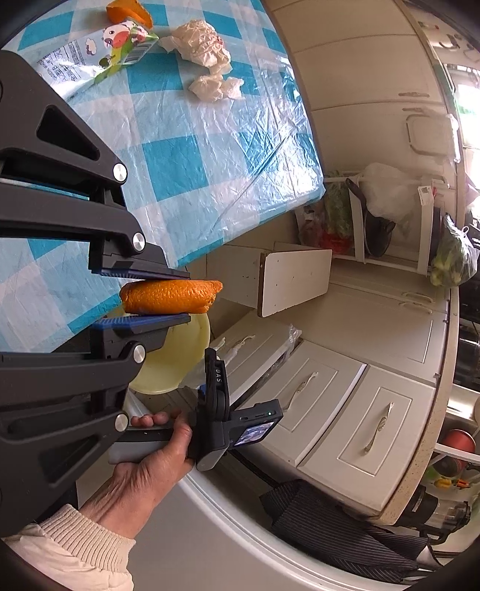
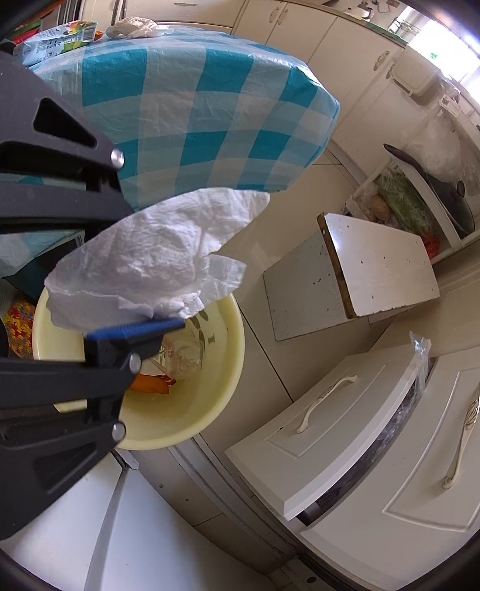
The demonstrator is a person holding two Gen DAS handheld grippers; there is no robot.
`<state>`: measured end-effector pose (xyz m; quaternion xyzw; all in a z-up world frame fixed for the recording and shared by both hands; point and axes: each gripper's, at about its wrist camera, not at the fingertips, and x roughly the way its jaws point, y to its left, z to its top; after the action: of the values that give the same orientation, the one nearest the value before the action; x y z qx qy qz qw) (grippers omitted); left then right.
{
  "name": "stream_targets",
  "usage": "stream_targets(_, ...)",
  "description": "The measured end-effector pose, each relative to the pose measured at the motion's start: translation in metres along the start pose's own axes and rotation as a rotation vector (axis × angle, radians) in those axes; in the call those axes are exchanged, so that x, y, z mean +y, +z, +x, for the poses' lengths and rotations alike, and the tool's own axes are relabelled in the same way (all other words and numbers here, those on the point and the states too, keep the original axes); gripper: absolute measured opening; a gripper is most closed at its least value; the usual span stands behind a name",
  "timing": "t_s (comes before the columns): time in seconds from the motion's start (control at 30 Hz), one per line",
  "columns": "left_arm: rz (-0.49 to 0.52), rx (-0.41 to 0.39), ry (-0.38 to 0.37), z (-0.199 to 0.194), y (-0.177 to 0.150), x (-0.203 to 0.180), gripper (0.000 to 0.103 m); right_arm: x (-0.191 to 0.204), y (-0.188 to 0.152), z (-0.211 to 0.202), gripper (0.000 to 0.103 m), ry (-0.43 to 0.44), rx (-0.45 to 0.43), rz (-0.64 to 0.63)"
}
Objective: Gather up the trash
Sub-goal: 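Open the right tool to drop the tissue while the left tool drops the peel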
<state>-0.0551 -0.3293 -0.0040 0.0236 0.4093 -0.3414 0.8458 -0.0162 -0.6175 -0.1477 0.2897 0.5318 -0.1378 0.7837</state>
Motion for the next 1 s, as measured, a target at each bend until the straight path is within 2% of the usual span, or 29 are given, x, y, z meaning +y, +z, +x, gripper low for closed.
stream_targets(0.03, 0.0, 0.003, -0.006, 0.002, 0.001, -0.002, 0.016, -0.003, 0.0, 0.001, 0.054, 0.002, 0.005, 0.013)
stream_targets(0.13, -0.001, 0.013, -0.028, 0.012, 0.004, -0.01, 0.016, -0.009, 0.002, 0.0, 0.059, -0.002, 0.008, 0.05)
stream_targets(0.2, -0.002, 0.021, -0.045, 0.019, 0.007, -0.015, 0.016, -0.01, 0.004, -0.007, 0.06, 0.006, -0.024, 0.074)
stream_targets(0.3, -0.002, 0.052, -0.082, 0.038, 0.012, -0.029, 0.016, -0.008, 0.009, -0.031, 0.065, 0.036, -0.126, 0.1)
stream_targets(0.47, -0.031, 0.149, -0.12, 0.089, 0.014, -0.049, 0.016, -0.003, 0.01, -0.078, 0.076, 0.038, -0.362, 0.104)
stream_targets(0.63, -0.055, 0.256, -0.164, 0.142, 0.021, -0.078, 0.017, -0.012, 0.013, -0.093, 0.077, 0.015, -0.451, 0.113)
stream_targets(0.7, -0.048, 0.281, -0.151, 0.158, 0.021, -0.089, 0.026, -0.016, 0.014, -0.096, 0.077, 0.006, -0.465, 0.119)
stream_targets(0.8, -0.052, 0.293, -0.127, 0.171, 0.022, -0.098, 0.052, -0.015, 0.016, -0.097, 0.077, -0.017, -0.475, 0.102)
stream_targets(0.93, -0.029, 0.25, -0.067, 0.16, 0.019, -0.098, 0.079, -0.006, 0.019, -0.099, 0.077, -0.039, -0.489, 0.049)
stream_targets(1.0, -0.03, 0.218, -0.014, 0.148, 0.017, -0.089, 0.086, -0.001, 0.019, -0.101, 0.079, -0.045, -0.502, 0.031)
